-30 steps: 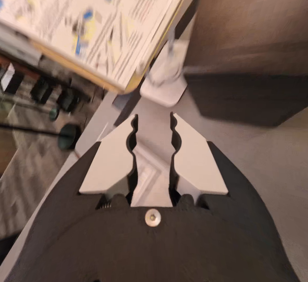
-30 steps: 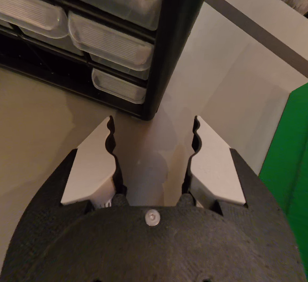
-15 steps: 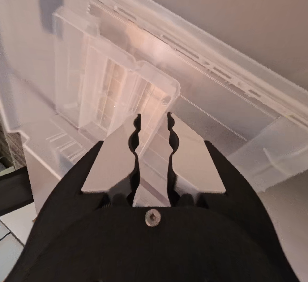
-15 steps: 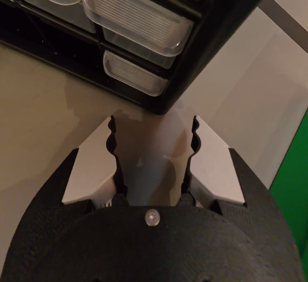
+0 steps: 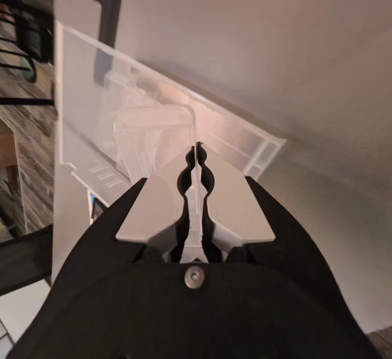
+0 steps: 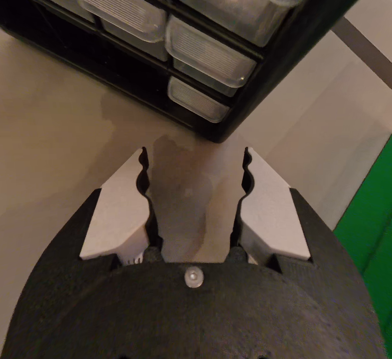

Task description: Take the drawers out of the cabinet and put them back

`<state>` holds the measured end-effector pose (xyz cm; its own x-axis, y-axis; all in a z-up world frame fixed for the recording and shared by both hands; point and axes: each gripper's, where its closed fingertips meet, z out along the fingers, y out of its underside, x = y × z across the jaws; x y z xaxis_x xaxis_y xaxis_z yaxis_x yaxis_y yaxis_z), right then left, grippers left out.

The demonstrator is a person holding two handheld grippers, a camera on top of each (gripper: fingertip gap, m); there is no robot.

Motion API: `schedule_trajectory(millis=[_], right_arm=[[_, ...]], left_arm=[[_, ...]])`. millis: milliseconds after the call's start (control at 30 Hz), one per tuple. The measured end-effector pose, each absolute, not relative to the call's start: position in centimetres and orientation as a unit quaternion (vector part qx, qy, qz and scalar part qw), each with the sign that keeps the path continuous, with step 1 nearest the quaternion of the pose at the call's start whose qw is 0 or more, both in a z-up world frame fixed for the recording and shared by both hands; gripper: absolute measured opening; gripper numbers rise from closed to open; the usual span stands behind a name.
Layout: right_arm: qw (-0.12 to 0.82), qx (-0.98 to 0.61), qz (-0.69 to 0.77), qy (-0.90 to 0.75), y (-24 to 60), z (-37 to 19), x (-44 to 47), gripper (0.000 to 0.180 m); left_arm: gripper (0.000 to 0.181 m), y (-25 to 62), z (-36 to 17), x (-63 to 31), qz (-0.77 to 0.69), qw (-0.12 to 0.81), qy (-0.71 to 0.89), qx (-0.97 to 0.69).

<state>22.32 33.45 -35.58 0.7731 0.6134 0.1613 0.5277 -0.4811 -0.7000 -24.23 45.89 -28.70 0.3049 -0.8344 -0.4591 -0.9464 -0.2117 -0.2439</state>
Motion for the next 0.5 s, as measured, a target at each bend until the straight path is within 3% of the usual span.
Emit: schedule_trajectory(millis=[100, 200, 333, 500], right_arm=[[0.382, -0.854, 0.088, -0.342, 31.2, -34.1, 21.3, 0.08], [0.375, -0.847, 0.146, -0.348, 28.3, -32.3, 19.7, 0.074], [0.394, -0.82, 0.178, -0.375, 24.9, -30.0, 16.8, 0.074], [0.387, -0.793, 0.216, -0.418, 21.0, -30.5, 10.4, 0.091]], left_arm=[[0.0, 40.9, -24.5, -20.3, 0.081, 0.288, 0.602, -0.74], [0.0, 34.1, -23.8, -13.3, 0.009, 0.306, 0.651, -0.695], [0.0, 26.8, -28.8, -5.9, -0.023, 0.262, 0.711, -0.652], [0.0, 20.9, -35.3, 0.0, -0.069, 0.202, 0.754, -0.622]])
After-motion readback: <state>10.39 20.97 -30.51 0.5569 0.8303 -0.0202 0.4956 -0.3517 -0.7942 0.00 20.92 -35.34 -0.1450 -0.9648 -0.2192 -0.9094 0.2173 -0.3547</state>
